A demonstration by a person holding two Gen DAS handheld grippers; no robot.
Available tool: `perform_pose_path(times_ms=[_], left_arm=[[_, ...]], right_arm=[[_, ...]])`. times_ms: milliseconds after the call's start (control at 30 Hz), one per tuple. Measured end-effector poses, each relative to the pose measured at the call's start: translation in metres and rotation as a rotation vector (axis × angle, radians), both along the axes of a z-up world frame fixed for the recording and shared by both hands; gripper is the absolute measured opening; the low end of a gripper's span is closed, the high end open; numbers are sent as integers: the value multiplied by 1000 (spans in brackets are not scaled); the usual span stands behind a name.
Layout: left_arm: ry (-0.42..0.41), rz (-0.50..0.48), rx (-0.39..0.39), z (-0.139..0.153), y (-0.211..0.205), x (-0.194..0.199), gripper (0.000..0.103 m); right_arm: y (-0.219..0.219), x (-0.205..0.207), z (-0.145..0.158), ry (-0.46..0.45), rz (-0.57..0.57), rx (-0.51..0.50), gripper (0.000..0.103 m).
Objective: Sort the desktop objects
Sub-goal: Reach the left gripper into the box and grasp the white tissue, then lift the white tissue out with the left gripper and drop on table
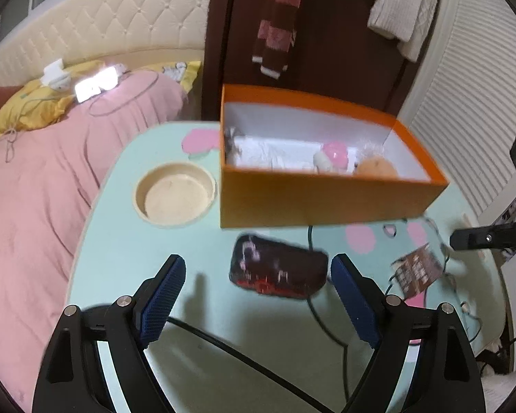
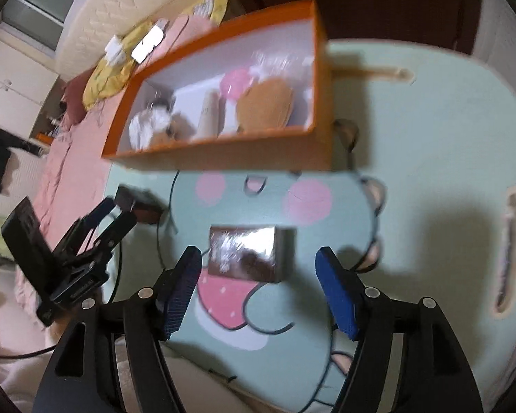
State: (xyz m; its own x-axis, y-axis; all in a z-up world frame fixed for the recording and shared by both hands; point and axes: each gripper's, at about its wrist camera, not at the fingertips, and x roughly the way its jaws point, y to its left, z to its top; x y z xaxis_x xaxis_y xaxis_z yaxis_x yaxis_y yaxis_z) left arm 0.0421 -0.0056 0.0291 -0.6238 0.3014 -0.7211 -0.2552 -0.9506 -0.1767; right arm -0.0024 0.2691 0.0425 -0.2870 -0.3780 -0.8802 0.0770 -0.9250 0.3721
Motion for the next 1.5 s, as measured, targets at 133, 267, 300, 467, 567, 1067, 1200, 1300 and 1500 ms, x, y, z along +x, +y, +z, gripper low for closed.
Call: perform_pose_path(times_ms=[133,267,300,467,567,1067,1200,1300,1500], left_arm=[[29,-31,-48,30,3,-23,86],[26,-80,-79,53,11,-50,63],[-1,-98,-85,53,17,-59,61],[-82,-142,-154,45,39,-85,58],[-118,-155,-206,37,50,-94,22],[-182,-225,-241,33,75,-96,5],[-147,-245,-146,47,68,-76,5],[-121,-260,-74,59,62,-61,5],[-68,-288,69,81,52,-30,5]], right_arm=[[10,6,21,131,-39,54,69],[10,4,22,157,-42,10,69],[9,3,19,149,-40,3,69],[11,5,8,115,-46,-31,69],[15,8,5,108,-63,-51,69],[23,11,-3,85,-101,-108,69],[22,13,-2,86,-96,-102,69],[22,14,-1,85,-99,-96,69],[19,16,4,94,-101,-91,69]])
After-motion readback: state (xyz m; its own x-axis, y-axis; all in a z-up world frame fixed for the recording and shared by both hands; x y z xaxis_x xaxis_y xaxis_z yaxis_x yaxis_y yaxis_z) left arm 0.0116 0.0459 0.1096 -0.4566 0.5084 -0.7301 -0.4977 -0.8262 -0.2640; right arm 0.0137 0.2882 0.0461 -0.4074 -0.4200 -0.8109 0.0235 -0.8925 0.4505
